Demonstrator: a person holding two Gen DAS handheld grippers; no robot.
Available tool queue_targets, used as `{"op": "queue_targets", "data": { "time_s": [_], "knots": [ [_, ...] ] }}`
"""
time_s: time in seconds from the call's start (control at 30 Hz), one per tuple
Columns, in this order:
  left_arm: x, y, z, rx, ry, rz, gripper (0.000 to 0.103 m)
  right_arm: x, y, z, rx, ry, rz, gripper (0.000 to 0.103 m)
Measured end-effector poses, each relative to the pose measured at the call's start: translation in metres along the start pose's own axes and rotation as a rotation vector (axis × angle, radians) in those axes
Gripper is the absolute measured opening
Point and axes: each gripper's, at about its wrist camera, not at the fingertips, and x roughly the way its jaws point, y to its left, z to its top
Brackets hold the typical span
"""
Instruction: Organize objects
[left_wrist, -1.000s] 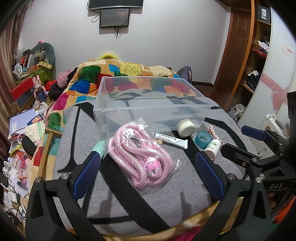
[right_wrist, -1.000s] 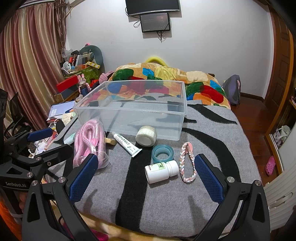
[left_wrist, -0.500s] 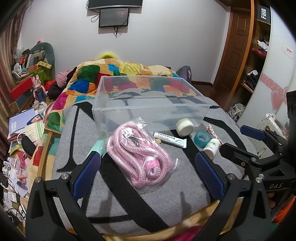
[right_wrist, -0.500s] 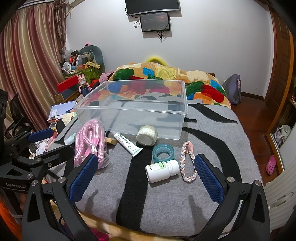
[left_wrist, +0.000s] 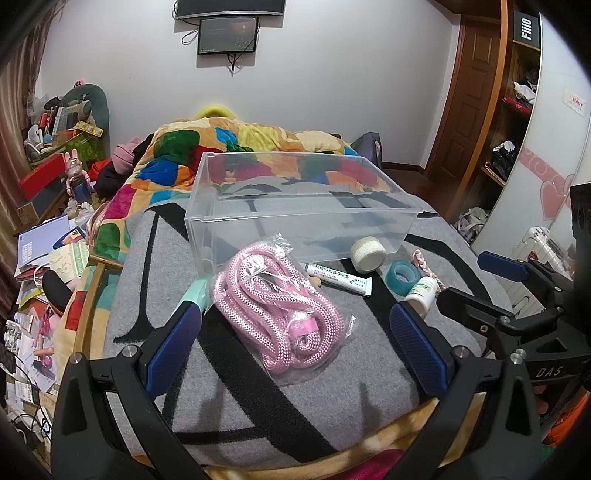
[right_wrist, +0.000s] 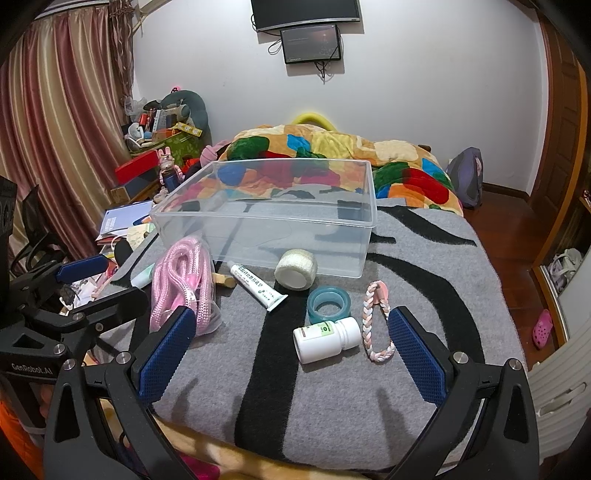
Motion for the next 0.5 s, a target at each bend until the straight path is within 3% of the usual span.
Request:
{"op": "queue_targets", "data": {
  "time_s": [0.5],
  "knots": [
    [0.0009, -0.0004, 0.0003, -0.001, 0.002, -0.003, 0.103, -0.001, 0.0007, 0.0002, 0.006, 0.003, 0.013, 0.103]
  ]
}}
